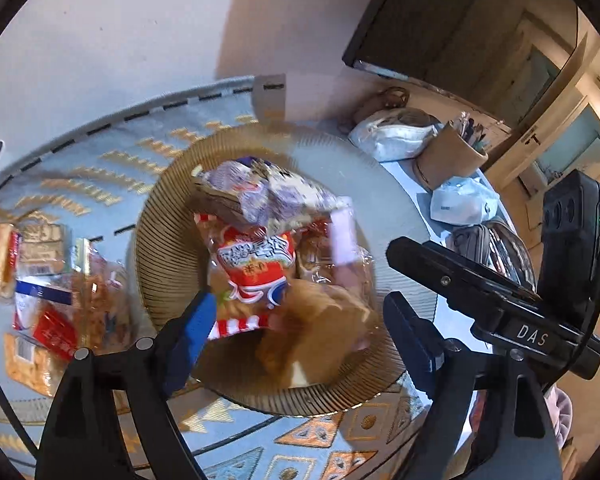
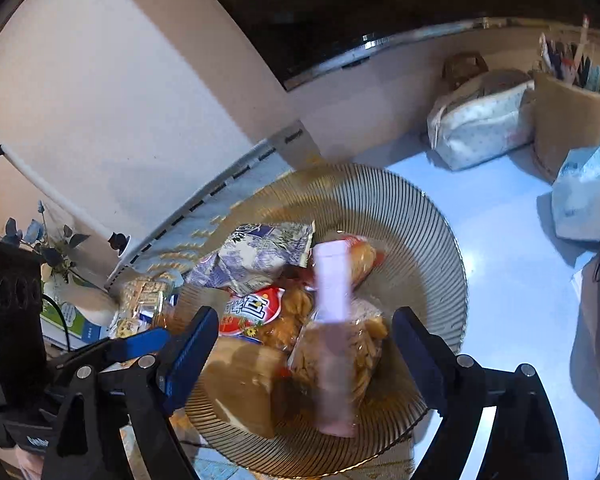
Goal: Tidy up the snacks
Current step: 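Carry the bread and stick pack into the amber glass bowl and open both grippers, then move both tools back over the remaining snacks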
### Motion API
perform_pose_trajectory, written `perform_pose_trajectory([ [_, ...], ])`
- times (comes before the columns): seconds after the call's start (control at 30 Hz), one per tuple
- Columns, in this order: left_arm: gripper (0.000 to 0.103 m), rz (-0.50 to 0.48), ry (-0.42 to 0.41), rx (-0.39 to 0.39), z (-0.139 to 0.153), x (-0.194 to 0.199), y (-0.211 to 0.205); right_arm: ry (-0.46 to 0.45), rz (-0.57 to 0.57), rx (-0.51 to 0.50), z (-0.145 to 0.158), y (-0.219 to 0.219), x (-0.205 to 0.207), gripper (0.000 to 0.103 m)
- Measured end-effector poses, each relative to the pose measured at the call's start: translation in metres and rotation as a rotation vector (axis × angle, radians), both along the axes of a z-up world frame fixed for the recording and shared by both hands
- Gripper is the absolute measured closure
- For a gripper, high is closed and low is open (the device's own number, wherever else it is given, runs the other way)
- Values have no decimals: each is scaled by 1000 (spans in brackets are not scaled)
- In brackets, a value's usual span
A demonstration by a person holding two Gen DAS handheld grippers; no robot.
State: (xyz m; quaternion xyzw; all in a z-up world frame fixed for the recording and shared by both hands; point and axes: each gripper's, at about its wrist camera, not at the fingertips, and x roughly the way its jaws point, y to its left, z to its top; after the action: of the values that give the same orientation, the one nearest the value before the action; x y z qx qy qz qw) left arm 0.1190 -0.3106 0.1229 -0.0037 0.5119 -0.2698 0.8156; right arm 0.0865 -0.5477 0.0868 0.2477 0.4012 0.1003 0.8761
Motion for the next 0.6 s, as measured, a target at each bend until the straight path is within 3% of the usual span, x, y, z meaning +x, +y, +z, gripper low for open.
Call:
perform_pose_trajectory([
  [0.23, 18, 20, -29, 53, -1, -3, 17, -6, 4, 15, 7, 14, 2, 16],
  [0.6, 18, 128, -52, 27, 12, 3, 85, -98, 95, 57, 31, 70, 5, 16],
])
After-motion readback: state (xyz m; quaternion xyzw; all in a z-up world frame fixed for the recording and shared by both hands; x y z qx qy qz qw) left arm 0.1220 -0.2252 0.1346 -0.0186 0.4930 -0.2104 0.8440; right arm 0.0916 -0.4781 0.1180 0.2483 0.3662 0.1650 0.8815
